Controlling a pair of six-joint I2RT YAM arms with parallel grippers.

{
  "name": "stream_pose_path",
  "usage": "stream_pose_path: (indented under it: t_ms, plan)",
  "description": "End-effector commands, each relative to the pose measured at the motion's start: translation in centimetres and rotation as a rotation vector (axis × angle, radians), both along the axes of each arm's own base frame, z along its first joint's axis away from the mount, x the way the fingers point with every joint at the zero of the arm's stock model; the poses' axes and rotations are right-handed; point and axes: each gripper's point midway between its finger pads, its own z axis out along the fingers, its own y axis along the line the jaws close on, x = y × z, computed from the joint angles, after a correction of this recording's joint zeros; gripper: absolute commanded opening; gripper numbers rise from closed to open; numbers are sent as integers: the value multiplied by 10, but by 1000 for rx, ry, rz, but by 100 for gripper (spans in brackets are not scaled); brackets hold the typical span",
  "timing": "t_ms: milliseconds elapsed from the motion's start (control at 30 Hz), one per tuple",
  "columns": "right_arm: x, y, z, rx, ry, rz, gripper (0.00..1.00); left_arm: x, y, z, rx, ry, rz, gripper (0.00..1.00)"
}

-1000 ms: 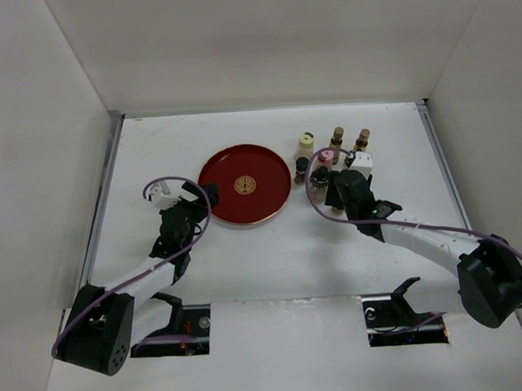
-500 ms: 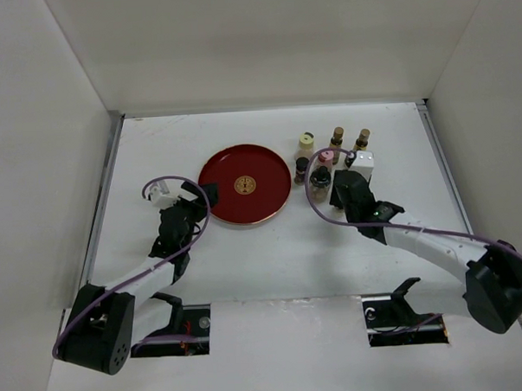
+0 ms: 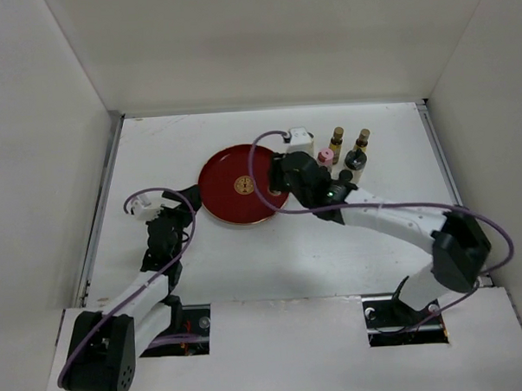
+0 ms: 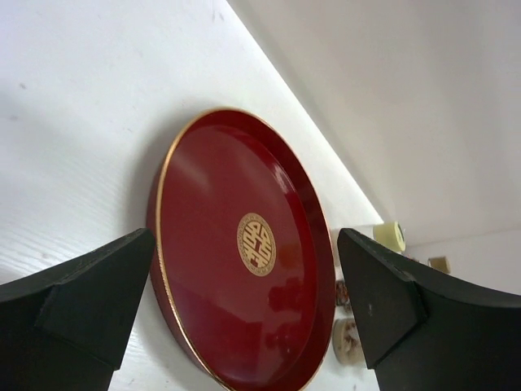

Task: Organize the condiment bottles

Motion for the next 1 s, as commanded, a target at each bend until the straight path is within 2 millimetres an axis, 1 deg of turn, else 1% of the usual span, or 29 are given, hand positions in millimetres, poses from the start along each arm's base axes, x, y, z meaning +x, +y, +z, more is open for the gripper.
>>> stream_pose_path:
  t_ms: [0, 100, 200, 300, 433, 633, 800, 900, 967]
  plan:
    - [28, 73, 38, 112, -100, 125, 40, -1, 16, 4, -49, -22, 57, 100]
    - [54, 117, 39, 110, -124, 159, 40, -1, 22, 1, -63, -7, 65, 100]
    - [75, 153, 37, 99, -148, 186, 40, -2, 26, -2, -62, 3, 78, 100]
    - [94, 179, 30, 93, -159, 203, 40, -1, 26, -1, -62, 2, 77, 100]
    - [108, 205, 18, 85, -167, 216, 40, 0, 24, -2, -57, 5, 71, 100]
    - [118, 231, -3, 74, -166, 223, 40, 1, 20, -3, -55, 12, 56, 100]
    - [120, 240, -29, 45, -137, 229, 40, 1, 18, 2, -50, -2, 47, 100]
    - [118, 241, -43, 30, -115, 231, 40, 1, 19, 3, -47, -10, 52, 100]
    - [117, 241, -46, 29, -108, 230, 40, 1, 17, 0, -50, 2, 47, 100]
